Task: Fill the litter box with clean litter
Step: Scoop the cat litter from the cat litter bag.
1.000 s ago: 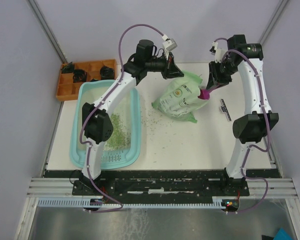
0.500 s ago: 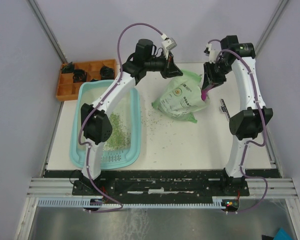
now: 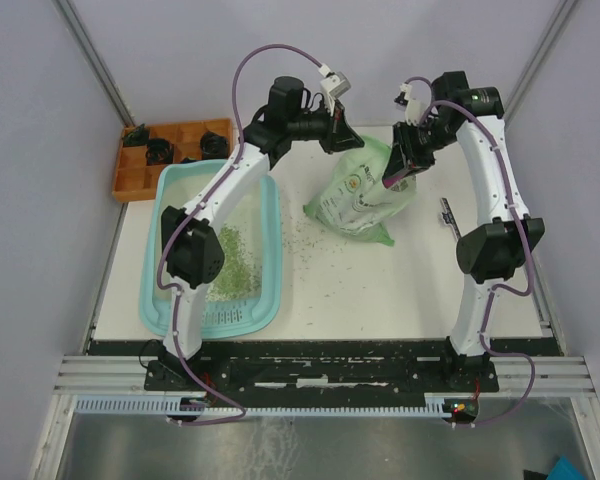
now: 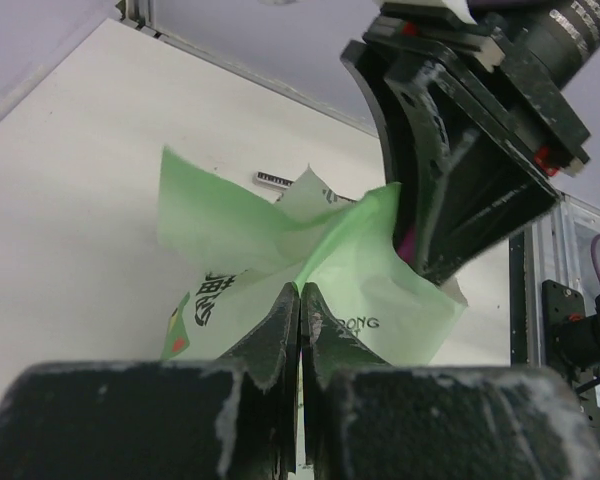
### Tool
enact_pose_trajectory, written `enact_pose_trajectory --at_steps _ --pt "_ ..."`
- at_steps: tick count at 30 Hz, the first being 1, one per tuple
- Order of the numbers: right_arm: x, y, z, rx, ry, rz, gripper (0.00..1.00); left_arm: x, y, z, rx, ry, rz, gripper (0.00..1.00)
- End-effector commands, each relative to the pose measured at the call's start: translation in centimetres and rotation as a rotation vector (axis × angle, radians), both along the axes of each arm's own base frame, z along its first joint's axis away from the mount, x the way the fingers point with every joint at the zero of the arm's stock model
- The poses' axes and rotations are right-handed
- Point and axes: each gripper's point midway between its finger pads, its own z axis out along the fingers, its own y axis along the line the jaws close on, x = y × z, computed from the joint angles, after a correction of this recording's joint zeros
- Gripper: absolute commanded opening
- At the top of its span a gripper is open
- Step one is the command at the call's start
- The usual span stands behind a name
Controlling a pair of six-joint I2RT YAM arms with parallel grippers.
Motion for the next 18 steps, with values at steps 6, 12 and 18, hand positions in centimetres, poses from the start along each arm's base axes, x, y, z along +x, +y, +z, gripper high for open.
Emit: enact_pose_trajectory --at_steps 6,12,18 --pt "-0.8 0.7 -1.2 -0.054 0.008 0.030 0.02 -2.0 0.6 10.3 -0.189 -0.178 -0.028 0.03" --pt "1.6 -3.1 -1.9 -0.285 -0.091 -0.050 0.02 -2.4 0.8 11.2 -0.202 -0.194 -0.031 0.03" --pt "3.3 -4.5 -0.5 -0.360 -0.192 -0.079 0.02 -2.8 1.1 12.4 -0.223 -0.213 -0.036 0.03"
